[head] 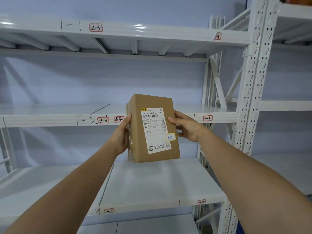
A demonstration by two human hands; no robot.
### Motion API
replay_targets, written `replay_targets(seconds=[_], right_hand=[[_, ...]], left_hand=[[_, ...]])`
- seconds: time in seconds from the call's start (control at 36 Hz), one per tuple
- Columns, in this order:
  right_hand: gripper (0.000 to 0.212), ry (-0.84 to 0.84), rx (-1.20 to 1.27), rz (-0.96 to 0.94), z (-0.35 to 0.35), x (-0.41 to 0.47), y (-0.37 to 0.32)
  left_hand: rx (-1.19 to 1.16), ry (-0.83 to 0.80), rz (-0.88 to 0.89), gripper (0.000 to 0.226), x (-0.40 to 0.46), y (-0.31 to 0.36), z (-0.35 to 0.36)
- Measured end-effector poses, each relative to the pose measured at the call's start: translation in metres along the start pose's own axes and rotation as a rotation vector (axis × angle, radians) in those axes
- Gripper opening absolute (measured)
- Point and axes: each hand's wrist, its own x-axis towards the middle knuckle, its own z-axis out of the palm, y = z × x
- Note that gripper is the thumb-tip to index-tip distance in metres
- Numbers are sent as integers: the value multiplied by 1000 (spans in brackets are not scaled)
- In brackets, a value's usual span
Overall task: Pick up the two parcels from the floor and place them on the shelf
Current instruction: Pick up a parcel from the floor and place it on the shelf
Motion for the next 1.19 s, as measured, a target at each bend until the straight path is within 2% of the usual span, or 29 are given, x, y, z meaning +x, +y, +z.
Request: replay_targets(seconds=[0.11,0.25,0.33,0.42,0.47,0.58,0.67,0.72,0.83,1.0,1.19], right_hand=[[44,3,4,2,0,1,3],[50,31,13,-13,0,1,4],[54,83,35,-72,2,2,-3],[56,141,103,-165,5,6,-18],[55,165,116,-216,5,10,-32],[52,233,61,-294,1,15,-61],[38,321,28,-345,-5,21,-81],[37,375,7,-377,-10,26,-95],[46,442,-87,-418,-22,32,-117],[48,509,-175,-385,-42,53,-128],[60,466,-140,-285,-60,84,-102]], left_hand=[[36,28,-18,43,-2,-2,-1],[171,170,5,59,1,-1,-4],[179,270,94,51,7,4,1],[192,415,218,53,16,15,12],[189,449,282,44,22,25,21],[146,443,333,18,33,54,45],[145,435,351,13,42,77,67],[168,405,358,8,49,90,79],[219,325,364,16,65,108,98],[243,262,321,24,96,111,118],[233,230,250,27,131,86,120]])
